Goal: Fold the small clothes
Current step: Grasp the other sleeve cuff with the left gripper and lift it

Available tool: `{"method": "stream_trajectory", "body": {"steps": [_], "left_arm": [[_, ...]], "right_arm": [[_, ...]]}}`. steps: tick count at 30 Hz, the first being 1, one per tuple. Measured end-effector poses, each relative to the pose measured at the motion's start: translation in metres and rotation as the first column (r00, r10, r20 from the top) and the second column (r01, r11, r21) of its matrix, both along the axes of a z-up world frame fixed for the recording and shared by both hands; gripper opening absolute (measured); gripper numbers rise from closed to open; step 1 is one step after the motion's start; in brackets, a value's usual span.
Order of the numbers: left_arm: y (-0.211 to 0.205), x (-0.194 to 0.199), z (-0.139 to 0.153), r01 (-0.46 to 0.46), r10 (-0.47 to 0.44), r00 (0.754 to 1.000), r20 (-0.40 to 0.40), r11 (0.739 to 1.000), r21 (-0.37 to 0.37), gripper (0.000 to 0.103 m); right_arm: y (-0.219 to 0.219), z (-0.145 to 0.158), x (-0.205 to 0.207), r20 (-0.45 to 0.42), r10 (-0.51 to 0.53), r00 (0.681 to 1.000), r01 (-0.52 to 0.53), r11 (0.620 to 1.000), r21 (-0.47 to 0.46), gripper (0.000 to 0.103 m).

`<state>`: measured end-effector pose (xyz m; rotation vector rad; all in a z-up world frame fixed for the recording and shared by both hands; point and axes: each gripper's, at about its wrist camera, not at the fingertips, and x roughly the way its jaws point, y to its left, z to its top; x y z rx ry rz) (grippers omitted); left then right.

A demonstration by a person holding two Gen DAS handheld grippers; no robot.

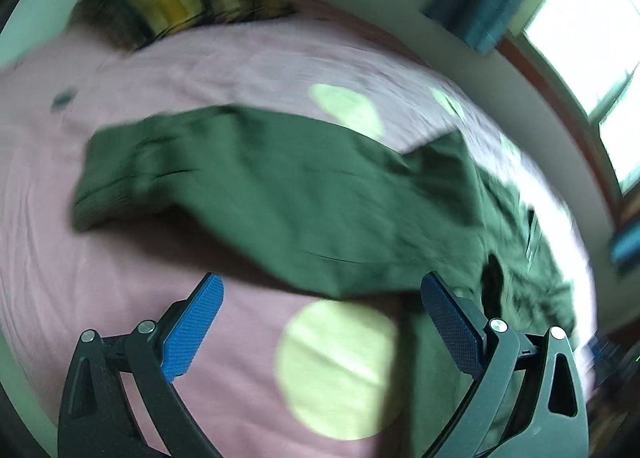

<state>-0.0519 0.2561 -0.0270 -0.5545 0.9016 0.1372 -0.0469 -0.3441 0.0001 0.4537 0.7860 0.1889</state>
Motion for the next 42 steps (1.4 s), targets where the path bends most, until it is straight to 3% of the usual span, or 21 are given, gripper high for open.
{"method": "stream_trajectory", "body": {"steps": [2,5,10,13,16,17,18,19,20,21,22,26,30,32,37,42], "left_arm": [[0.027,-0.006,-0.005,-0.064,0.065,0.998,0.007,0.992,-0.108,0.099],[0.057,-0.006,-0.019,-0.127,0.134,0.991,0.007,0.955,-0.268,0.099],[0.080,0.006,-0.026,-0.152,0.178,0.983,0.042,0.923,-0.354,0.099],[0.098,0.015,-0.033,-0.210,0.237,0.971,0.014,0.884,-0.419,0.099],[0.115,0.020,-0.043,-0.279,0.292,0.955,-0.053,0.824,-0.494,0.097],[0.118,0.020,-0.041,-0.293,0.305,0.950,-0.059,0.817,-0.496,0.087],[0.119,0.020,-0.038,-0.322,0.323,0.943,-0.080,0.826,-0.463,0.073],[0.120,0.020,-0.038,-0.336,0.326,0.940,-0.100,0.837,-0.432,0.044],[0.122,0.021,-0.039,-0.332,0.318,0.942,-0.108,0.842,-0.426,0.036],[0.123,0.021,-0.041,-0.315,0.305,0.948,-0.096,0.841,-0.439,0.015],[0.122,0.022,-0.041,-0.292,0.284,0.955,-0.087,0.849,-0.440,0.004],[0.108,0.030,-0.010,-0.278,0.271,0.960,-0.063,0.915,-0.293,0.003],[0.073,0.040,0.048,-0.222,0.229,0.972,0.060,0.969,-0.110,0.003],[0.038,0.048,0.085,-0.164,0.163,0.976,0.142,0.986,-0.006,0.003],[-0.061,0.063,0.142,0.005,-0.035,0.967,0.252,0.993,0.118,0.002],[-0.180,0.079,0.158,0.177,-0.246,0.933,0.263,0.949,0.259,0.002]], "right_arm": [[0.011,-0.003,0.001,-0.006,0.019,1.000,-0.019,1.000,0.001,0.054],[0.021,-0.007,0.002,-0.016,0.035,0.999,-0.035,0.999,0.006,0.054],[0.032,-0.014,0.002,-0.036,0.050,0.998,-0.050,0.999,0.004,0.054],[0.037,-0.017,0.002,-0.046,0.058,0.997,-0.058,0.998,0.004,0.054],[0.040,-0.018,0.003,-0.050,0.063,0.997,-0.063,0.998,0.002,0.054],[0.041,-0.019,0.003,-0.050,0.064,0.997,-0.064,0.998,0.001,0.054],[0.042,-0.019,0.003,-0.048,0.063,0.997,-0.063,0.998,0.000,0.054],[0.042,-0.019,0.003,-0.046,0.061,0.997,-0.061,0.998,-0.001,0.054],[0.042,-0.018,0.003,-0.042,0.059,0.997,-0.059,0.998,-0.001,0.054],[0.042,-0.018,0.003,-0.040,0.059,0.997,-0.059,0.998,-0.003,0.054],[0.042,-0.018,0.003,-0.039,0.058,0.998,-0.058,0.998,-0.004,0.054],[0.040,-0.013,0.003,-0.027,0.054,0.998,-0.054,0.998,-0.010,0.054],[0.038,-0.007,0.002,-0.015,0.053,0.999,-0.053,0.998,-0.018,0.054],[0.037,-0.005,0.001,-0.012,0.053,0.999,-0.054,0.998,-0.024,0.054],[0.029,-0.001,-0.004,-0.006,0.053,0.999,-0.053,0.998,-0.026,0.054],[0.017,-0.001,-0.010,-0.012,0.042,0.999,-0.042,0.999,-0.022,0.054]]}}
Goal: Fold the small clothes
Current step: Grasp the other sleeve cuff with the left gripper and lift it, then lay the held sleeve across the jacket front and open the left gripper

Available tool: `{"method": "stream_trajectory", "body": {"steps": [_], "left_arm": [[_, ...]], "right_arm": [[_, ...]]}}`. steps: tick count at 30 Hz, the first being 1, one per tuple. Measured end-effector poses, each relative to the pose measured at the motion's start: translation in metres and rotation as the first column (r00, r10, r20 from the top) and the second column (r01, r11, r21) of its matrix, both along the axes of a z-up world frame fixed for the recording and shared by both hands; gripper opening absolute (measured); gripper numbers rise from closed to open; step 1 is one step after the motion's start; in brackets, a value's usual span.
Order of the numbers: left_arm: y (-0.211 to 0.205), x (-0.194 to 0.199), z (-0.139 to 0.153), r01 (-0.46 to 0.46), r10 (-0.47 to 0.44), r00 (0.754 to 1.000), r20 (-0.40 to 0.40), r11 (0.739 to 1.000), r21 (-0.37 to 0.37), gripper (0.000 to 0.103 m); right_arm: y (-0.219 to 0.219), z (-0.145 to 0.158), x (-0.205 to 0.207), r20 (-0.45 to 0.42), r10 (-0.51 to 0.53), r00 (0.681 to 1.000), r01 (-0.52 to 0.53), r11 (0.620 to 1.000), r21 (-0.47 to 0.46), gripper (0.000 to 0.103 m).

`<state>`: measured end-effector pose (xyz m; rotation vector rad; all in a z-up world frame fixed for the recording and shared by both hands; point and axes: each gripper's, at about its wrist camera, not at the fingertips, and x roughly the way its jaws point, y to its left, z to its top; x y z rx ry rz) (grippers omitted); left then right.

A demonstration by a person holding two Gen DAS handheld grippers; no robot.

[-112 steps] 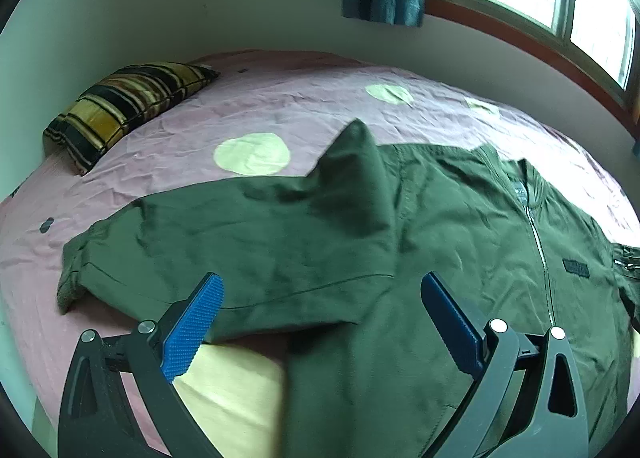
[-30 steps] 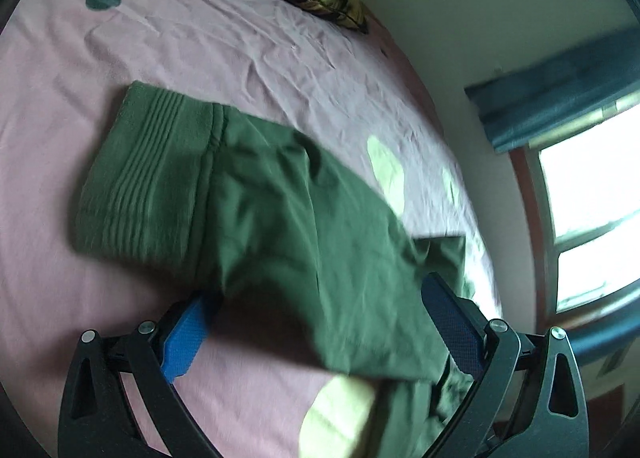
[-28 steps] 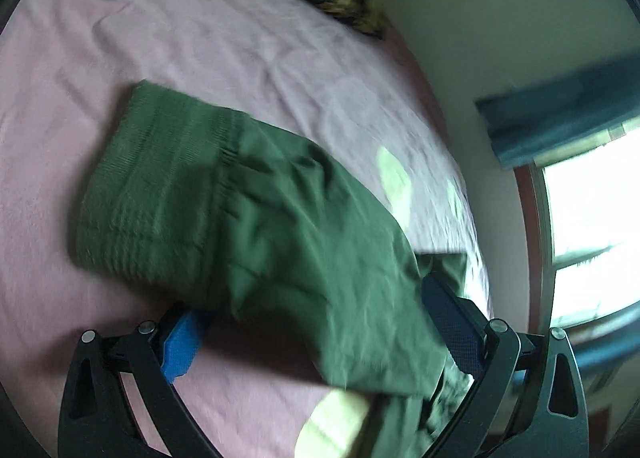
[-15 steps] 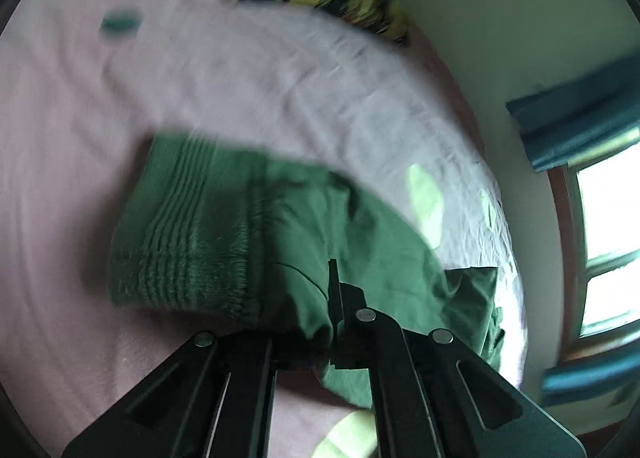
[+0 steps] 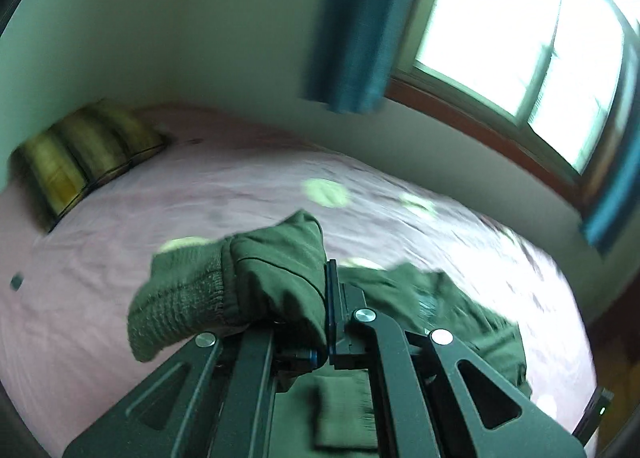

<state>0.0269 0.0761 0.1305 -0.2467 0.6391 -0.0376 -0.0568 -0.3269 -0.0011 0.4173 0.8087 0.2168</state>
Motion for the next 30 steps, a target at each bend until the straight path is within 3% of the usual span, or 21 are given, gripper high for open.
{"method": "stream_trajectory", "body": {"steps": [4,13,19,30], "left_arm": [[-0.090,0.011,-0.023,0.142,-0.138,0.988,-0.064,0.988,0.056,0.003],[-0.209,0.017,-0.086,0.308,-0.280,0.940,-0.196,0.943,0.127,0.003],[-0.244,0.007,-0.114,0.337,-0.294,0.930,-0.221,0.921,0.196,0.003],[-0.260,-0.003,-0.121,0.340,-0.285,0.933,-0.218,0.897,0.282,0.003]], "right_arm": [[-0.011,-0.002,-0.005,-0.007,-0.002,1.000,0.002,1.000,0.000,0.054],[-0.037,-0.023,-0.006,-0.055,-0.017,0.998,0.019,0.999,0.040,0.054],[-0.044,-0.034,-0.005,-0.079,-0.019,0.997,0.025,0.997,0.077,0.054],[-0.052,-0.043,-0.003,-0.107,-0.032,0.994,0.046,0.991,0.129,0.054]]}}
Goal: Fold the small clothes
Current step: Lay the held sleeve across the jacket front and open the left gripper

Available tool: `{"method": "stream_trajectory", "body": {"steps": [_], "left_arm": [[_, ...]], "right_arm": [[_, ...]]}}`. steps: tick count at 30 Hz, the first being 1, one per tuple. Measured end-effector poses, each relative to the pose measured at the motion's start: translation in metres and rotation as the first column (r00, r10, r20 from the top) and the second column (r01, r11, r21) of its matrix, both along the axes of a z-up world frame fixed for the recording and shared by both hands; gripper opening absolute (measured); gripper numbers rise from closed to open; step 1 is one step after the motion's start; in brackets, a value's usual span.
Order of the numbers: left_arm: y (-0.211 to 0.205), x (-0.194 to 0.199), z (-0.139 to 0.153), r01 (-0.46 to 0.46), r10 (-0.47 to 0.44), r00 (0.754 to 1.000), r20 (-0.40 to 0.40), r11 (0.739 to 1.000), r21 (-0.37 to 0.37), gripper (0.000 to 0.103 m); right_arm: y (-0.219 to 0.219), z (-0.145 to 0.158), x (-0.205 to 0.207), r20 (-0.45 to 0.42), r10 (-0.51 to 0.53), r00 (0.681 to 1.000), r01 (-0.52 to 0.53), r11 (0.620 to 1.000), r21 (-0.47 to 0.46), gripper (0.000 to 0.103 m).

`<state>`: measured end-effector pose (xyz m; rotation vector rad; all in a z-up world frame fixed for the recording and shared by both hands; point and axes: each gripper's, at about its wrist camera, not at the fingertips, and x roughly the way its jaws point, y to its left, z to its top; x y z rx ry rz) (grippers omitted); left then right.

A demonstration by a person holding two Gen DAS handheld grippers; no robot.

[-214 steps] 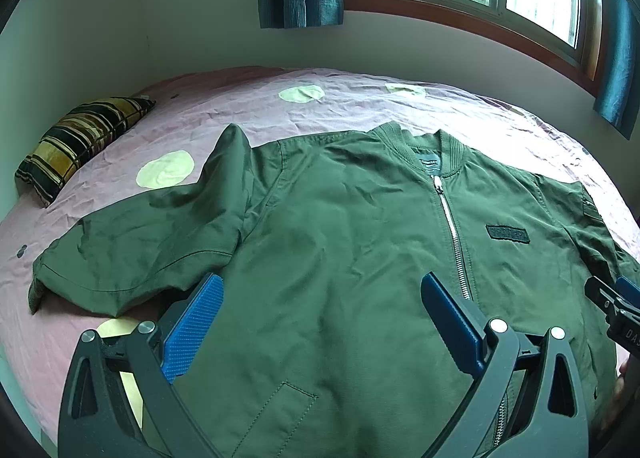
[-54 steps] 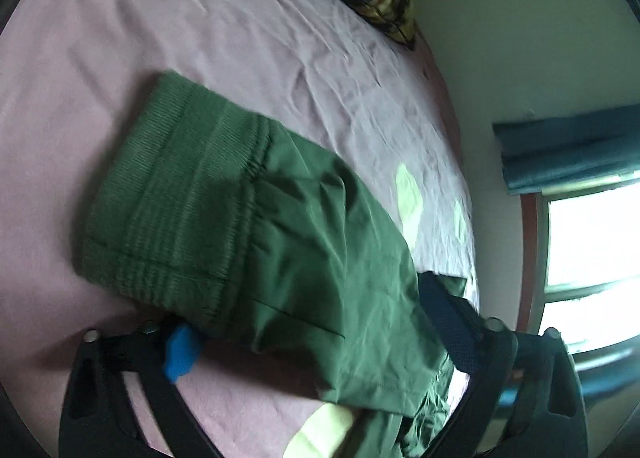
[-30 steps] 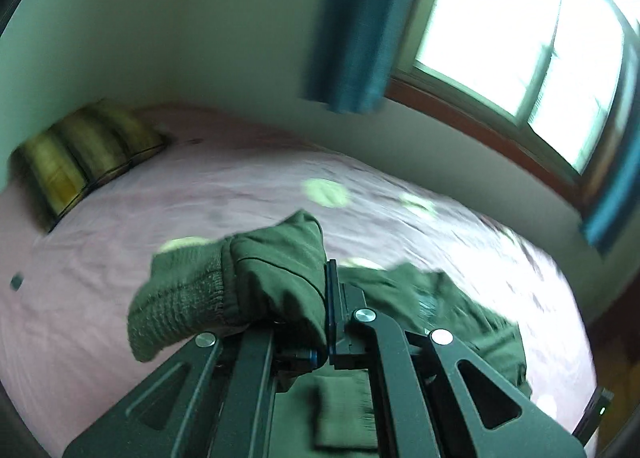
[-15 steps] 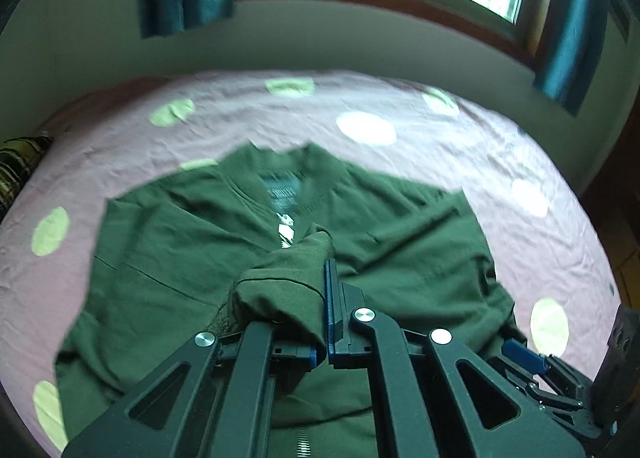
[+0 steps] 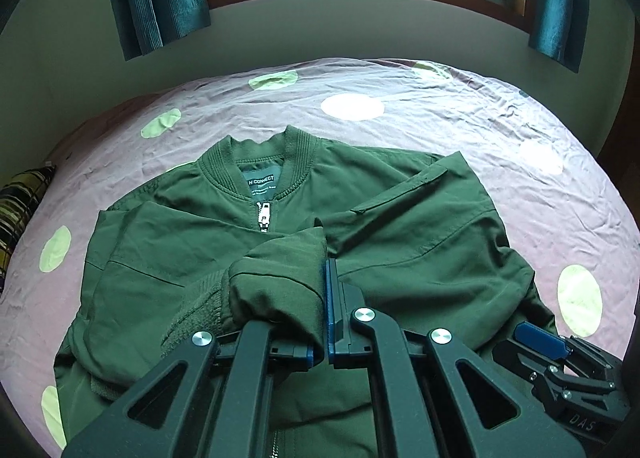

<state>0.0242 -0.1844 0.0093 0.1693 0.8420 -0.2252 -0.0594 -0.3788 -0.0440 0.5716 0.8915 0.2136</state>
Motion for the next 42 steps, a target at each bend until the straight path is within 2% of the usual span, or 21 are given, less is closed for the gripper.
{"method": "stream_trajectory", "body": {"steps": [2,5,8,14,16,18,21,25,28,29,30,31,34,35,37,38,41,42], "left_arm": [[-0.004,-0.004,0.000,0.003,-0.003,1.000,-0.001,1.000,0.013,0.007],[-0.011,-0.012,-0.003,0.019,-0.018,1.000,-0.015,0.999,0.031,0.026],[-0.018,-0.023,-0.006,0.027,-0.026,0.999,-0.025,0.998,0.050,0.036],[-0.016,-0.048,-0.013,0.028,-0.026,0.999,-0.044,0.999,0.034,0.046],[-0.015,-0.052,-0.016,0.034,-0.033,0.998,-0.054,0.999,0.022,0.052],[-0.018,-0.051,-0.016,0.041,-0.039,0.998,-0.046,0.999,0.034,0.054],[-0.023,-0.052,-0.026,0.050,-0.048,0.998,-0.030,0.996,0.075,0.056],[-0.026,-0.055,-0.050,0.073,-0.066,0.995,-0.080,0.994,0.087,0.056],[-0.026,-0.053,-0.056,0.070,-0.062,0.994,-0.092,0.994,0.081,0.056],[-0.026,-0.052,-0.057,0.069,-0.062,0.994,-0.095,0.994,0.079,0.057],[-0.025,-0.052,-0.058,0.069,-0.061,0.993,-0.098,0.995,0.078,0.058],[-0.026,-0.050,-0.060,0.070,-0.062,0.992,-0.106,0.994,0.082,0.059],[-0.030,-0.048,-0.065,0.072,-0.059,0.991,-0.119,0.992,0.104,0.059],[-0.031,-0.049,-0.066,0.072,-0.059,0.991,-0.118,0.991,0.110,0.059],[-0.030,-0.049,-0.067,0.072,-0.059,0.991,-0.117,0.991,0.114,0.059],[-0.030,-0.049,-0.067,0.072,-0.059,0.991,-0.118,0.991,0.113,0.059],[-0.029,-0.047,-0.068,0.070,-0.056,0.991,-0.125,0.992,0.105,0.059],[-0.028,-0.047,-0.068,0.069,-0.056,0.991,-0.126,0.992,0.104,0.059]], "right_arm": [[0.000,0.001,-0.001,0.001,-0.005,1.000,0.005,1.000,0.001,0.054],[-0.003,0.003,-0.003,0.005,-0.015,1.000,0.015,1.000,-0.002,0.054],[-0.008,0.006,-0.005,0.010,-0.032,0.999,0.032,0.999,-0.006,0.054],[-0.020,0.013,-0.009,0.014,-0.074,0.997,0.074,0.997,-0.013,0.054],[-0.021,0.016,-0.009,0.018,-0.081,0.997,0.081,0.997,-0.015,0.054],[-0.021,0.020,-0.008,0.017,-0.078,0.997,0.079,0.997,-0.019,0.054],[-0.025,0.042,-0.009,0.051,-0.080,0.996,0.081,0.997,-0.016,0.054],[-0.022,0.093,0.003,0.114,-0.035,0.993,0.042,0.998,-0.056,0.054],[0.009,0.132,0.028,0.106,0.099,0.989,-0.083,0.986,-0.147,0.054],[0.036,0.149,0.039,0.087,0.188,0.978,-0.164,0.960,-0.229,0.054],[0.066,0.160,0.048,0.048,0.279,0.959,-0.251,0.918,-0.308,0.056],[0.101,0.166,0.055,-0.006,0.387,0.922,-0.360,0.852,-0.380,0.062],[0.187,0.161,0.065,-0.149,0.573,0.806,-0.561,0.658,-0.502,0.062],[0.219,0.149,0.069,-0.227,0.609,0.760,-0.617,0.567,-0.545,0.062],[0.261,0.123,0.074,-0.342,0.630,0.698,-0.677,0.425,-0.601,0.062],[0.280,0.105,0.074,-0.413,0.621,0.666,-0.704,0.342,-0.623,0.062],[0.301,0.064,0.078,-0.544,0.569,0.616,-0.743,0.191,-0.641,0.062],[0.304,0.054,0.080,-0.580,0.551,0.601,-0.757,0.158,-0.634,0.062]]}}
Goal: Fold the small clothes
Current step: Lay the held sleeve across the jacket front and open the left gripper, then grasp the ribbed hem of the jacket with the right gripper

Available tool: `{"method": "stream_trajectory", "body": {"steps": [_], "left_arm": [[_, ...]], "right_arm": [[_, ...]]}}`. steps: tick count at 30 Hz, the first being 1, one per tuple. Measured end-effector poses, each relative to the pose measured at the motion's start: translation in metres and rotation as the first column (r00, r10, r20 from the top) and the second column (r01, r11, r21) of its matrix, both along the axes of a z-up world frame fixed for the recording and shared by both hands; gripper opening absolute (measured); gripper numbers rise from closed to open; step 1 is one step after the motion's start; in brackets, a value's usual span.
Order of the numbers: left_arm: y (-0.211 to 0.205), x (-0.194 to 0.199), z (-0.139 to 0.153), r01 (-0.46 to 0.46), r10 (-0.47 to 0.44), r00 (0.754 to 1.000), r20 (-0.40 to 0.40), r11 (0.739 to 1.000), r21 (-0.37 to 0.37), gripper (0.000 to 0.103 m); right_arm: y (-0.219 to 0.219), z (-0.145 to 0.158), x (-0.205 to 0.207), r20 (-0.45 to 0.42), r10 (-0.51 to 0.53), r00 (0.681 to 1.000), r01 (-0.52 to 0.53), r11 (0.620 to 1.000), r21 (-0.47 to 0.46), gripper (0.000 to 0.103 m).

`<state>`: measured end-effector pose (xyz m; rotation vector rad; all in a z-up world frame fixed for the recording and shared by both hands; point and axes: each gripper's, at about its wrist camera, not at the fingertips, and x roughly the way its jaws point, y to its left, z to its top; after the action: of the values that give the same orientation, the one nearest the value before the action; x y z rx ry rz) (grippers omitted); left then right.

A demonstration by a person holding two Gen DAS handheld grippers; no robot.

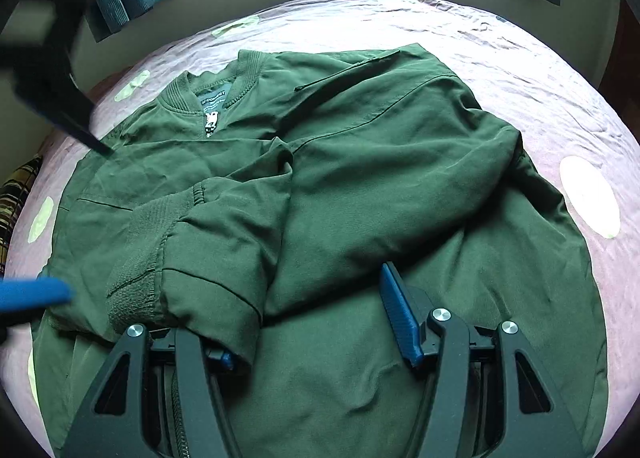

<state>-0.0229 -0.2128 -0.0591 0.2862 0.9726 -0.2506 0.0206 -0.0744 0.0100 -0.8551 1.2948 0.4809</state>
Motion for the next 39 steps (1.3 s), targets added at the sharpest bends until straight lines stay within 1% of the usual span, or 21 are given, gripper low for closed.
{"method": "stream_trajectory", "body": {"steps": [4,7,11,14,15,16,17,18,19,20,23,24,26,28,30,31,33,34,36,37,39], "left_arm": [[0.002,0.005,-0.006,-0.011,0.010,0.999,-0.035,1.000,-0.020,0.061],[0.003,0.006,-0.006,-0.015,0.014,0.999,-0.039,0.999,-0.032,0.061],[0.004,0.004,-0.005,-0.013,0.011,0.999,-0.034,0.999,-0.035,0.062],[0.004,0.004,-0.005,-0.012,0.011,0.999,-0.031,1.000,-0.029,0.062],[0.004,0.004,-0.006,-0.011,0.010,0.999,-0.037,1.000,-0.028,0.062],[0.004,0.005,-0.007,-0.011,0.010,0.999,-0.041,1.000,-0.028,0.062],[0.005,0.005,-0.007,-0.013,0.012,0.999,-0.041,0.999,-0.035,0.062],[0.005,0.005,-0.006,-0.012,0.011,0.999,-0.038,0.999,-0.036,0.062],[0.004,0.004,-0.005,-0.008,0.007,0.999,-0.036,0.999,-0.034,0.062],[0.005,0.004,-0.005,-0.005,0.004,0.999,-0.036,0.999,-0.034,0.063],[0.010,-0.001,-0.001,0.003,-0.004,1.000,-0.027,0.999,-0.037,0.063],[0.012,-0.002,0.002,0.008,-0.009,1.000,-0.020,0.999,-0.037,0.063],[0.021,-0.010,0.010,0.023,-0.023,1.000,0.010,0.999,-0.047,0.063],[0.034,-0.022,0.023,0.056,-0.052,0.996,0.072,0.997,-0.058,0.063],[0.050,-0.036,0.035,0.088,-0.078,0.987,0.141,0.994,-0.061,0.063],[0.058,-0.042,0.039,0.098,-0.086,0.983,0.164,0.993,-0.066,0.064],[0.081,-0.056,0.046,0.109,-0.088,0.978,0.189,0.989,-0.103,0.069],[0.091,-0.059,0.047,0.113,-0.088,0.980,0.178,0.985,-0.131,0.070],[0.110,-0.059,0.044,0.111,-0.086,0.986,0.141,0.977,-0.180,0.070],[0.122,-0.055,0.040,0.088,-0.068,0.992,0.110,0.977,-0.195,0.070],[0.138,-0.045,0.032,0.043,-0.031,0.998,0.054,0.974,-0.221,0.070]], "right_arm": [[0.007,-0.024,0.004,-0.067,0.009,0.998,-0.017,0.993,-0.119,0.062],[0.012,-0.029,0.002,-0.080,0.027,0.996,-0.041,0.983,-0.178,0.062],[0.022,-0.031,-0.008,-0.099,0.054,0.994,-0.072,0.980,-0.184,0.064],[0.024,-0.047,-0.010,-0.099,0.057,0.993,-0.082,0.960,-0.269,0.065],[0.025,-0.050,-0.011,-0.098,0.059,0.994,-0.084,0.954,-0.288,0.064],[0.026,-0.051,-0.011,-0.099,0.054,0.994,-0.081,0.954,-0.288,0.056],[0.027,-0.049,-0.009,-0.122,0.037,0.992,-0.067,0.965,-0.252,0.044],[0.027,-0.044,-0.006,-0.116,0.019,0.993,-0.046,0.972,-0.231,0.029],[0.027,-0.038,-0.001,-0.096,0.007,0.995,-0.027,0.976,-0.216,0.022],[0.025,-0.032,0.002,-0.078,-0.008,0.997,-0.007,0.980,-0.198,0.020],[0.010,-0.003,0.013,-0.053,-0.069,0.996,0.064,0.994,-0.092,0.017],[-0.003,0.013,0.018,-0.049,-0.100,0.994,0.099,0.995,-0.027,0.017],[-0.033,0.036,0.026,-0.050,-0.169,0.984,0.174,0.980,0.101,0.017],[-0.072,0.059,0.029,-0.060,-0.244,0.968,0.251,0.937,0.244,0.016],[-0.125,0.077,0.021,-0.083,-0.330,0.940,0.333,0.846,0.416,0.016],[-0.143,0.080,0.015,-0.077,-0.361,0.929,0.355,0.815,0.459,0.016],[-0.197,0.079,-0.003,-0.066,-0.461,0.885,0.411,0.707,0.575,0.016],[-0.224,0.073,-0.012,-0.080,-0.510,0.856,0.439,0.637,0.634,0.016],[-0.258,0.056,-0.029,-0.132,-0.561,0.817,0.475,0.527,0.705,0.016],[-0.270,0.044,-0.038,-0.153,-0.582,0.799,0.492,0.484,0.724,0.016],[-0.292,0.009,-0.056,-0.211,-0.614,0.761,0.532,0.404,0.744,0.016]]}}
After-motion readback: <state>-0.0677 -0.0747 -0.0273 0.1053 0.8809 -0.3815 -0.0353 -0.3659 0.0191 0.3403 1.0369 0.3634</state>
